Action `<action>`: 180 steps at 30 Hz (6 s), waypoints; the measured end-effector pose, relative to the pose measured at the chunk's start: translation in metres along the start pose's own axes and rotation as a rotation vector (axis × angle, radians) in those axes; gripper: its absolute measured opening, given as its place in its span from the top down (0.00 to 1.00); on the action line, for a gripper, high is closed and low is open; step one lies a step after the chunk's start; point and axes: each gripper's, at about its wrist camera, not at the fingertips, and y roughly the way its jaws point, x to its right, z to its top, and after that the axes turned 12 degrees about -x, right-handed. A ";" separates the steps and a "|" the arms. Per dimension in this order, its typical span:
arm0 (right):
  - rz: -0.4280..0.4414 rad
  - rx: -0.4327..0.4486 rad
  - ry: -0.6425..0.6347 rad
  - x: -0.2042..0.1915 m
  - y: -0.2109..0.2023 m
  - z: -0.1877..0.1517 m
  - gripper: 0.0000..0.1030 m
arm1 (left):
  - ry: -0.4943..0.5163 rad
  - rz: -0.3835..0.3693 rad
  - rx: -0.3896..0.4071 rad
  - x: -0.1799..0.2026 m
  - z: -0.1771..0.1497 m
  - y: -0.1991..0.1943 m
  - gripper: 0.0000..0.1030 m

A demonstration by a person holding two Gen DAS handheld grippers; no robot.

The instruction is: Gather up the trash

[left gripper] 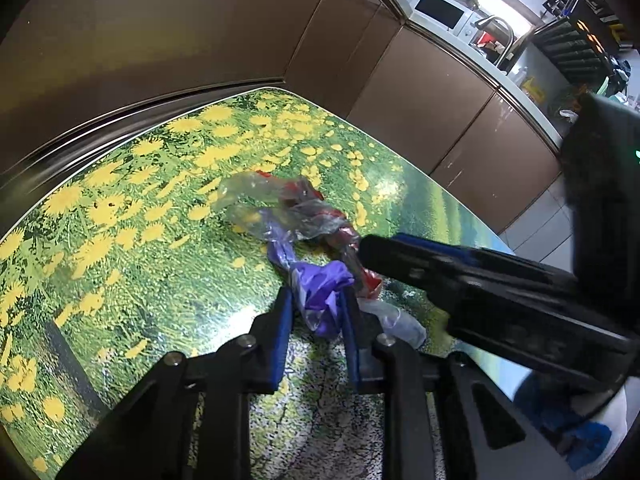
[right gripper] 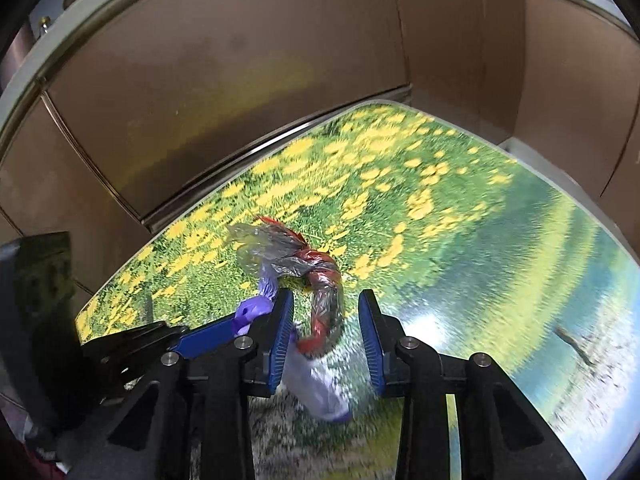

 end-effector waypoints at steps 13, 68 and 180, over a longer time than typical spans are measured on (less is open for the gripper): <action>-0.021 -0.009 0.028 0.011 -0.008 -0.004 0.87 | 0.044 -0.004 0.045 0.011 -0.007 -0.010 0.85; -0.183 0.353 0.363 -0.006 -0.288 -0.389 0.87 | 0.498 0.180 0.281 0.184 -0.218 -0.215 0.85; -0.771 0.627 0.294 -0.075 -0.357 -0.384 0.00 | 0.395 0.224 0.467 0.236 -0.227 -0.253 0.33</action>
